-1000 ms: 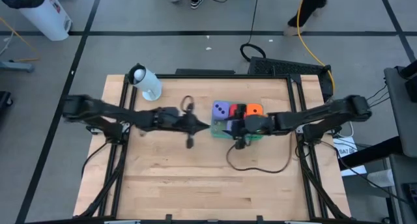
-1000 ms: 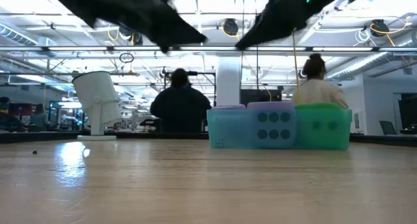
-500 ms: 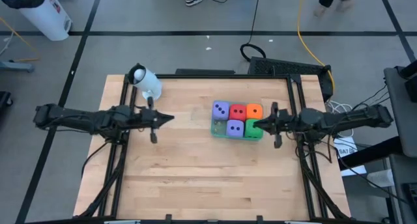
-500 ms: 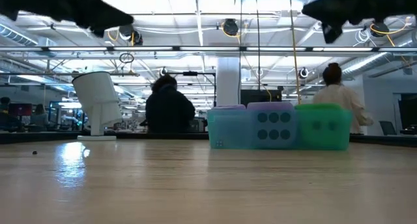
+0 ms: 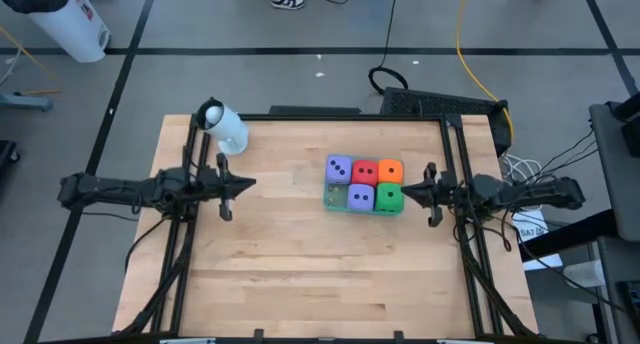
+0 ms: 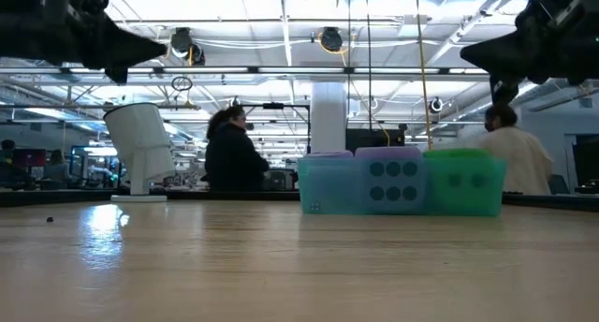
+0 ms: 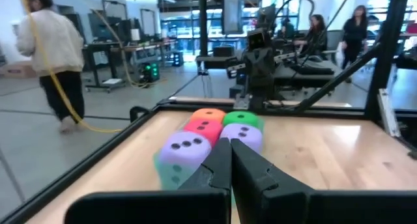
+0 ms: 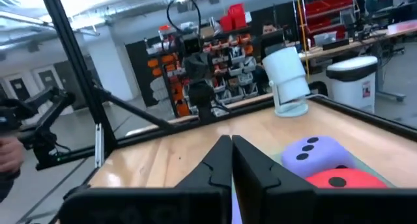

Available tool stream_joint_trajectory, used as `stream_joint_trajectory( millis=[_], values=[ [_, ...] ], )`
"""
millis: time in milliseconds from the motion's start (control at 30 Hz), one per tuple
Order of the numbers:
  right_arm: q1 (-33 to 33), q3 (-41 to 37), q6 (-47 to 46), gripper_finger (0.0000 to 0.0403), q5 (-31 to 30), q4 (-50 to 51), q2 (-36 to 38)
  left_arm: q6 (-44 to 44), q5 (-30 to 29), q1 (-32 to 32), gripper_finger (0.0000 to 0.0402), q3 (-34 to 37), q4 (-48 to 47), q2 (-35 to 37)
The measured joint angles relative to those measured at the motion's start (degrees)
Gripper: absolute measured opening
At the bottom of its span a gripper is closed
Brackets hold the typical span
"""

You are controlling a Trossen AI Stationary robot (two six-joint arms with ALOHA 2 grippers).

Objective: Pick & Place Dice
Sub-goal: Return to Home Position

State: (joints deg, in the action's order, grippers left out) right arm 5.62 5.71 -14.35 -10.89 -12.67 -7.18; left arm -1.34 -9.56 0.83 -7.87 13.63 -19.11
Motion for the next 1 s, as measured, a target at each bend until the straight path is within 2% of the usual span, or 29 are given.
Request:
stream_joint_trajectory(
  millis=[267, 433, 733, 1000],
  values=[
    [0.0, -4.7, -0.9, 0.0, -2.6, 0.8, 5.4, 0.1, -2.8, 0.1, 0.0001, 6.9, 0.1, 5.8],
    [-0.4, -4.7, -1.5, 0.0, -2.6, 2.5, 5.6, 2.0, -4.0, 0.0, 0.0001, 7.1, -4.5, 6.6],
    [-0.4, -4.8, 1.4, 0.0, -2.5, 1.0, 5.7, 4.3, -7.0, 0.0, 0.0007, 7.0, -3.2, 6.4],
    [-0.4, -4.8, 1.6, 0.0, -2.5, 0.9, 5.7, 4.0, -7.0, 0.0, 0.0007, 7.0, -3.1, 6.4]
  ],
)
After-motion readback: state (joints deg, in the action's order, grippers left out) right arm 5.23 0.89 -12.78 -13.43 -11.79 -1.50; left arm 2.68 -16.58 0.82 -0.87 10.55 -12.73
